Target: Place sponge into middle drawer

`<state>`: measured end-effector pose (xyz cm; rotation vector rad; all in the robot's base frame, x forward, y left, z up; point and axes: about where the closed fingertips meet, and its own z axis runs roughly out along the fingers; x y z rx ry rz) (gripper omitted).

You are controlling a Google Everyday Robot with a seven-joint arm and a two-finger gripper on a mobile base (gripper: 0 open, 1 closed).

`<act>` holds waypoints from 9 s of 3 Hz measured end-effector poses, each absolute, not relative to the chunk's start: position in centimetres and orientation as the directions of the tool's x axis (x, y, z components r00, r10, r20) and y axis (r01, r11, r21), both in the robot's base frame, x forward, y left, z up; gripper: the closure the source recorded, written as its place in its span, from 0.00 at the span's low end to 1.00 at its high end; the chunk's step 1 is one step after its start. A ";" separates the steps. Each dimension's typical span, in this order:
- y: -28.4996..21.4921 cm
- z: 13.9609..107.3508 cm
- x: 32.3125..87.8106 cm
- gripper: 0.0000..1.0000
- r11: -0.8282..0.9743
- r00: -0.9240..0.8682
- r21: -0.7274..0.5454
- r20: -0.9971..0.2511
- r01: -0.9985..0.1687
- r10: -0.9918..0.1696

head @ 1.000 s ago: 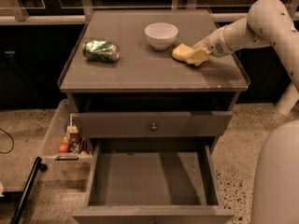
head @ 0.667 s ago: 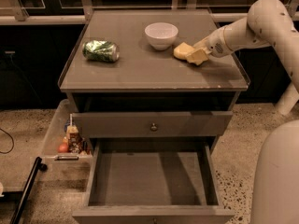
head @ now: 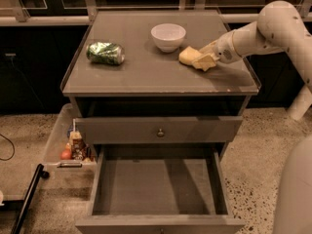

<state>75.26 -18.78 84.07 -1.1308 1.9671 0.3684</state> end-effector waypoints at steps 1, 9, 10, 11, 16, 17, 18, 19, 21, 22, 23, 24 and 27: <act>-18.0 85.7 71.4 1.00 0.527 -0.185 -0.189 -0.797 -0.828 -0.575; -18.9 75.2 50.9 1.00 0.357 -0.101 -0.199 -0.736 -0.913 -0.669; -18.2 68.4 51.0 1.00 0.377 -0.188 -0.126 -0.698 -0.918 -0.691; -18.1 61.5 50.7 1.00 0.386 -0.238 -0.073 -0.678 -0.919 -0.696; -12.7 44.4 53.8 1.00 0.275 -0.172 0.000 -0.781 -0.962 -0.601; -11.0 41.5 54.5 1.00 0.199 -0.111 -0.016 -0.782 -0.980 -0.613; -11.0 39.1 55.1 1.00 0.167 -0.082 -0.031 -0.776 -0.985 -0.626; -11.4 37.8 55.5 1.00 0.171 -0.075 -0.047 -0.765 -0.984 -0.639; -12.2 37.0 55.7 0.81 0.226 -0.093 -0.070 -0.765 -0.972 -0.638; -12.2 37.0 55.7 0.59 0.226 -0.093 -0.070 -0.765 -0.972 -0.638; -12.2 37.0 55.7 0.34 0.226 -0.093 -0.070 -0.765 -0.972 -0.638; -12.2 37.0 55.7 0.11 0.225 -0.093 -0.070 -0.765 -0.972 -0.638; -15.5 46.4 52.4 0.00 0.130 0.066 -0.244 -0.661 -0.961 -0.747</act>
Offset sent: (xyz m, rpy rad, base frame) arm -0.1557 0.0299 0.0330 0.0888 -0.2056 0.1182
